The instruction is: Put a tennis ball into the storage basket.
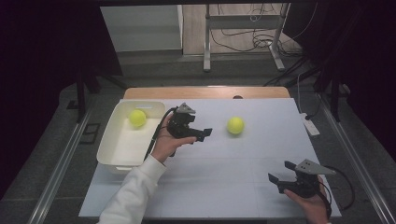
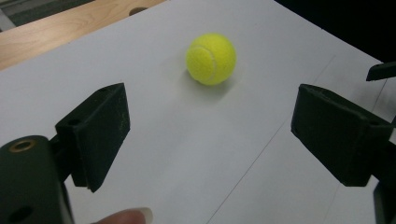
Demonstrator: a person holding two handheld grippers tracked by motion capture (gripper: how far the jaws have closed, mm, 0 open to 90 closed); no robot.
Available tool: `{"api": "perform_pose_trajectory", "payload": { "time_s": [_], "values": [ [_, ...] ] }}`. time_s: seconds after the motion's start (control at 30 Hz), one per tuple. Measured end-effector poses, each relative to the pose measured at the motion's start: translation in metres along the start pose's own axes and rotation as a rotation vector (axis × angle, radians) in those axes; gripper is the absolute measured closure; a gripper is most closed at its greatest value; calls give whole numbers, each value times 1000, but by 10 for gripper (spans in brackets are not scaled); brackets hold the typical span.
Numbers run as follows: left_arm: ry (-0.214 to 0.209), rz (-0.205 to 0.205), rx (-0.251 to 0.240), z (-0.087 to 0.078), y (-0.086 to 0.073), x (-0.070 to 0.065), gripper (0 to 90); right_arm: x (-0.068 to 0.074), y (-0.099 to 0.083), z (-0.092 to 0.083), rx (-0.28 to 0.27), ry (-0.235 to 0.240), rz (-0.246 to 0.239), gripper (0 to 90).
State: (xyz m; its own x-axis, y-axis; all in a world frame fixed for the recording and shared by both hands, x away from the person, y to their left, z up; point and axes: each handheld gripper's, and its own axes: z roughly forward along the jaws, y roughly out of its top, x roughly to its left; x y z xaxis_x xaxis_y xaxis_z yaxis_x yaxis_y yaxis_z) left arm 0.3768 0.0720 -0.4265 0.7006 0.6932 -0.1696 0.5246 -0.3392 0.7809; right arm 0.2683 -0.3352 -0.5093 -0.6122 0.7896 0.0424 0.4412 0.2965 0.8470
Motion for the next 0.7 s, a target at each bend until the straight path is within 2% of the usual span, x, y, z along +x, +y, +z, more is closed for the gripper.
{"api": "perform_pose_trajectory", "payload": {
  "time_s": [0.37, 0.7],
  "values": [
    [0, 15, 21, 16, 10, -2, 128, 1, 0, 1, 1, 1, 0, 146],
    [-4, 7, 32, 27, 15, -1, 128, 2, 1, 4, 8, -3, 0, 145]
  ]
}}
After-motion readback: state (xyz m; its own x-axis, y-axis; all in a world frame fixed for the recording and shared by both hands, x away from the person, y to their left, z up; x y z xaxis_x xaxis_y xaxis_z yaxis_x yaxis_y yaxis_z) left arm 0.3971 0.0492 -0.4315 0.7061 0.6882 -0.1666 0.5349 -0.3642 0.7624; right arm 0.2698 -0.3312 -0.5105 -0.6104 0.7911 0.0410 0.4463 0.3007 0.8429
